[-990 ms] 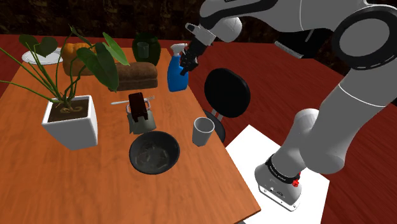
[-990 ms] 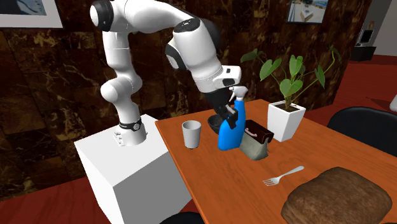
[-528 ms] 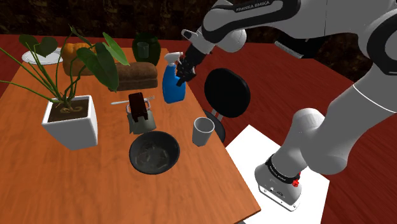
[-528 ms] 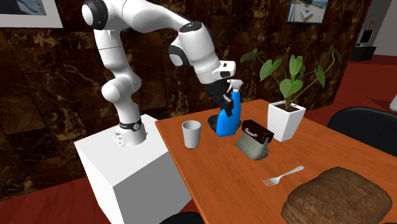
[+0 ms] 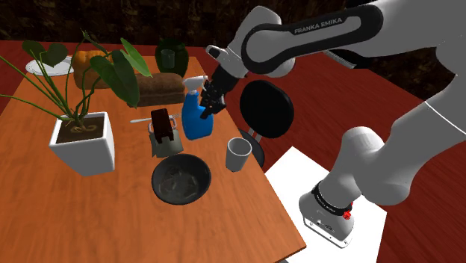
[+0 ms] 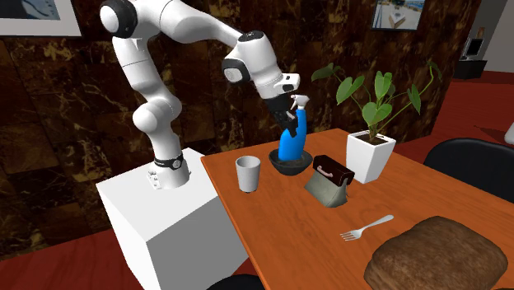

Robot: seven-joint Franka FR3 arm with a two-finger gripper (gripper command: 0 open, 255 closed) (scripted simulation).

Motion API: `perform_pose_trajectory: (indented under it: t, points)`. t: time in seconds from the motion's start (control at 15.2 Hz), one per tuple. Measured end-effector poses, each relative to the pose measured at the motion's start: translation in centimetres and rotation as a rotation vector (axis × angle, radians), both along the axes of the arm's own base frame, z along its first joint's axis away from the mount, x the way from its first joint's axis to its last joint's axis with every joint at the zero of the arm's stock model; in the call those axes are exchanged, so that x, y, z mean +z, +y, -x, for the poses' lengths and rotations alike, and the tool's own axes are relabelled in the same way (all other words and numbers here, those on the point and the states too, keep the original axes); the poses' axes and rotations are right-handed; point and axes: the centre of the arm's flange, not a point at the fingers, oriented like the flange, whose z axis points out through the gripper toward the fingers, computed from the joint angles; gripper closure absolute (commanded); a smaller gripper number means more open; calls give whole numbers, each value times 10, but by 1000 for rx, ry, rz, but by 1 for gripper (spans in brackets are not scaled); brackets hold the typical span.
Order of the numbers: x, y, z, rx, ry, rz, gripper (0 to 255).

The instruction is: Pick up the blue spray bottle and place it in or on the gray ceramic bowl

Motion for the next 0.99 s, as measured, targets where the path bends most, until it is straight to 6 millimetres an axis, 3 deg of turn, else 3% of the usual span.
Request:
perform_pose_trajectory:
  t: [0.59, 0.99]
  points:
    - [-2, 95, 69, 0, -1, 0, 255]
    - [-30, 105, 78, -1, 0, 0, 255]
